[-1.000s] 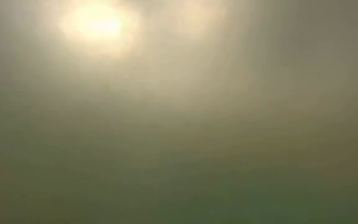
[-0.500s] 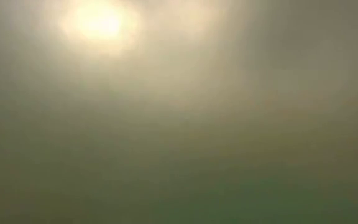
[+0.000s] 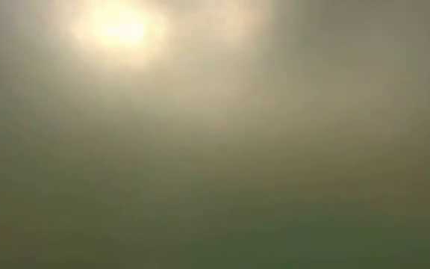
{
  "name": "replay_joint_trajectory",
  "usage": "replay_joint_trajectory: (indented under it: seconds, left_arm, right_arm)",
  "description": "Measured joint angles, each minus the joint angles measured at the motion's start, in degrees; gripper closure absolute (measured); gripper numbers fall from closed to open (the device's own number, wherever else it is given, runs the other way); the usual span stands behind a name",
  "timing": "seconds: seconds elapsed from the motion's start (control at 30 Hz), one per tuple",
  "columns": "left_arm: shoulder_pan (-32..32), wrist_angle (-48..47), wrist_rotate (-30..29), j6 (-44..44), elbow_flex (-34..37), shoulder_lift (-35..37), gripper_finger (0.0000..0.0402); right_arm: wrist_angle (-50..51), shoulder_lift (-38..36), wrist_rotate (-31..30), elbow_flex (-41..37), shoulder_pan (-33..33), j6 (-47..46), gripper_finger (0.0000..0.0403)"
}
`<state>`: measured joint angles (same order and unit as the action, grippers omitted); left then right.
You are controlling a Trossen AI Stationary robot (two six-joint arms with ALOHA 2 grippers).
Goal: Sort silverware by color (type)
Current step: Put the black spoon into the orange bin
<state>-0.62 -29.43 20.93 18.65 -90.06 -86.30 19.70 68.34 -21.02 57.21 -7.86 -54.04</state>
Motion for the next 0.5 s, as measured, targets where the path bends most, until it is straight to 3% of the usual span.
replay_joint_trajectory:
  seconds: [0.5]
  left_arm:
    - [0.1, -4.6, 0.0, -4.9, 1.0, 0.2, 0.0401]
  right_arm:
    - [-2.9, 1.2, 0.0, 0.0, 0.0, -4.8, 0.0307]
